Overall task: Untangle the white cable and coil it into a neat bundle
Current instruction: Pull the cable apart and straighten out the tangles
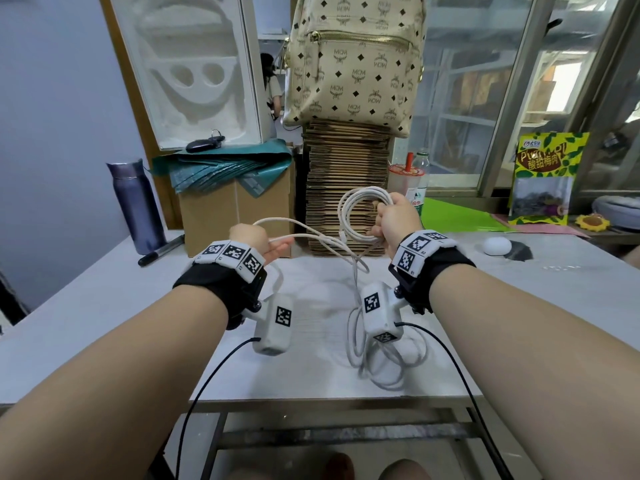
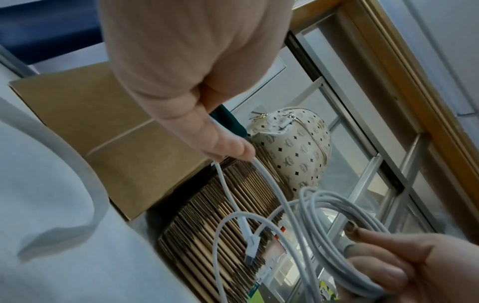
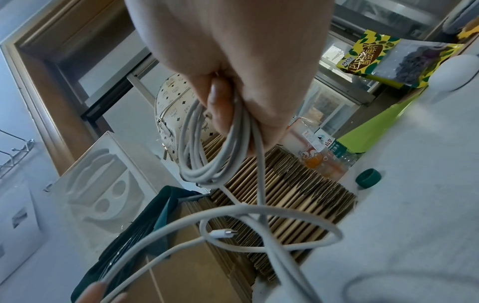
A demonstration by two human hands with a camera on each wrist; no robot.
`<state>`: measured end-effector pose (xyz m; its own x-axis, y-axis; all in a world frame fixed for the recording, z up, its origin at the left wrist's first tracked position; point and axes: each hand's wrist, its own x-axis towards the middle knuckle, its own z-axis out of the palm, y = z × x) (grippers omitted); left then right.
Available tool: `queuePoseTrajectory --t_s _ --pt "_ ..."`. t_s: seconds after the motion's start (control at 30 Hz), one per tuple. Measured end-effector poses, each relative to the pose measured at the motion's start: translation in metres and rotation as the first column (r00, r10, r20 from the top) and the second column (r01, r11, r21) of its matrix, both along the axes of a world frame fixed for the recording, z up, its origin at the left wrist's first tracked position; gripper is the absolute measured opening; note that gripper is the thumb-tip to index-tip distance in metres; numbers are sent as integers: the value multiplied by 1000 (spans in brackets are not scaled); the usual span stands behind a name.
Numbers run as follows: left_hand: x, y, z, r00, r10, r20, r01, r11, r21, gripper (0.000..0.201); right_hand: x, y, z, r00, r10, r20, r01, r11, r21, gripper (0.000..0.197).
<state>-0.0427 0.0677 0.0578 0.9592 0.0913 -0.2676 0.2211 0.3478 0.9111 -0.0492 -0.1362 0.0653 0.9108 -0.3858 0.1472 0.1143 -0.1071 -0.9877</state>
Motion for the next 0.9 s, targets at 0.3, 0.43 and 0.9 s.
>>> queuePoseTrajectory --t_s 0.3,0.43,0.9 --pt "-4 -4 1 995 -39 89 -13 852 524 41 6 -5 1 964 -238 120 244 969 -37 28" --pt "-6 -13 0 955 -294 -25 165 463 871 29 5 -1 -1 982 -112 154 101 992 77 30" --pt "-26 -45 -7 783 -584 -214 492 372 787 31 -17 17 13 971 133 200 -205 894 399 32"
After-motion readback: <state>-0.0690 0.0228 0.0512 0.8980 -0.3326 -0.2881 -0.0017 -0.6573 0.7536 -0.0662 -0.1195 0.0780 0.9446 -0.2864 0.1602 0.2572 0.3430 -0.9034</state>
